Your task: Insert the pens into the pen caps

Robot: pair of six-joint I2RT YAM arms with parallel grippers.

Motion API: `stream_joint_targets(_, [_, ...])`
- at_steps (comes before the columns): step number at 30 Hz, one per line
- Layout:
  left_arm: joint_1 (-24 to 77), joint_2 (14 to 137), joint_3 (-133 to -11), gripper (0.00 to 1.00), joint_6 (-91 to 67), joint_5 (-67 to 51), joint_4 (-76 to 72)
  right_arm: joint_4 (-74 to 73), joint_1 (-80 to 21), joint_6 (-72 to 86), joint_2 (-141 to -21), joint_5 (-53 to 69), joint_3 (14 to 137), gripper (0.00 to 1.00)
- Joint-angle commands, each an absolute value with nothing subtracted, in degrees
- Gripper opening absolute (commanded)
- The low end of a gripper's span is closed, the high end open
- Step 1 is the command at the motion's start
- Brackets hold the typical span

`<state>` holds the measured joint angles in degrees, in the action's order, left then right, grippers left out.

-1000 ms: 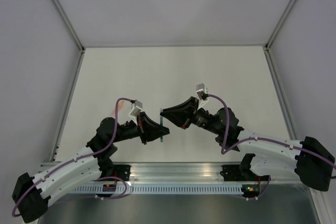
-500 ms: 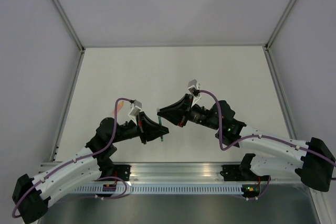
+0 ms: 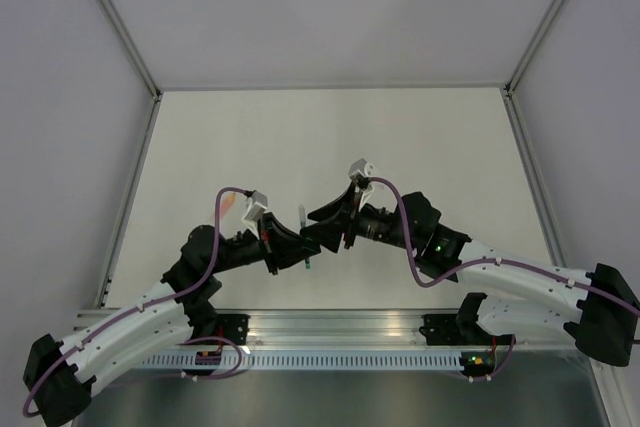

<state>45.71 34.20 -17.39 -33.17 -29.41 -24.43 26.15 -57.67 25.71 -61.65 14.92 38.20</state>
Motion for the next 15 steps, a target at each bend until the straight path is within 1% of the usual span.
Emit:
stream_joint_targets(1, [45.7,33.4,-18.5,0.02,-32.0,-28.7,-28.0,20.1,-57.8,22.5,-59.8,13.5,43.1,0.61])
stream_joint_targets(7, [45.7,32.9,-18.4,0.02,-32.0,-28.8,-28.1,15.3,-57.8,20.4,-59.1,12.1,47.5,0.76])
stream_joint_targets(10, [45.6,33.0,-18.5,0.02,-32.1,-29.0,-28.1,12.7,-57.9,19.5,-60.0,12.5,50.8,0.79])
stream_joint_targets(15, [45.6,32.9,-18.5,0.02,-32.0,-29.0,-27.9,10.9,-57.8,19.2,-61.4,13.3,55.2,0.81])
